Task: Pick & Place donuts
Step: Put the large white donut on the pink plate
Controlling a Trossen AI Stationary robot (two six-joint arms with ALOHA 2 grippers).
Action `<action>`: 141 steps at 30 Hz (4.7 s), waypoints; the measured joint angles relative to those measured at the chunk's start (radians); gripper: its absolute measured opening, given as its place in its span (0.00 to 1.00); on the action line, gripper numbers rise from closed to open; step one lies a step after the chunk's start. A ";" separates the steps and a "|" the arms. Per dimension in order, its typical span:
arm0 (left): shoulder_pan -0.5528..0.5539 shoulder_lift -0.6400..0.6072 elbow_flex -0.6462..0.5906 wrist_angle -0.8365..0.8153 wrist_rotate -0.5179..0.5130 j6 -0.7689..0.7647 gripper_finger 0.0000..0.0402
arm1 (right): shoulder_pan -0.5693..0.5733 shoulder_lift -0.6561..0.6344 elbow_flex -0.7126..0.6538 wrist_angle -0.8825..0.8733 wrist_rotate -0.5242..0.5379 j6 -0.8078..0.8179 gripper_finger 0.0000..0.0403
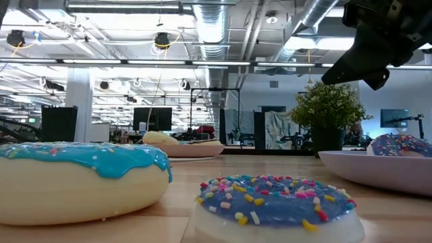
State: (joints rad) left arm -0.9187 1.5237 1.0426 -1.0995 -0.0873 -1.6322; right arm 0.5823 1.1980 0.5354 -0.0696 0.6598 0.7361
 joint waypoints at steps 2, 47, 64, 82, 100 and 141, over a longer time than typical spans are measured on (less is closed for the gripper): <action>-0.016 0.000 -0.023 0.021 -0.006 -0.002 0.69 | 0.000 0.000 0.000 0.000 0.000 0.000 0.00; 0.050 -0.110 -0.117 0.252 0.044 0.077 0.32 | 0.000 0.000 0.001 0.003 0.000 0.015 0.00; 1.006 -0.161 0.083 0.251 -0.085 1.182 0.31 | -0.022 0.000 0.002 -0.001 -0.003 -0.012 0.00; 1.471 0.398 0.500 0.230 0.078 1.673 0.31 | -0.031 0.001 0.002 -0.005 -0.040 -0.013 0.00; 1.473 0.483 0.578 0.147 0.150 1.634 0.31 | -0.042 0.001 0.002 -0.005 -0.070 -0.133 0.00; 1.514 0.524 0.579 0.170 0.169 1.626 0.65 | -0.042 0.000 0.002 -0.005 -0.069 -0.116 0.00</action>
State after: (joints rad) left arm 0.5949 2.0480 1.6215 -0.9299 0.0814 -0.0065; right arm 0.5405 1.1984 0.5369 -0.0742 0.5911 0.6201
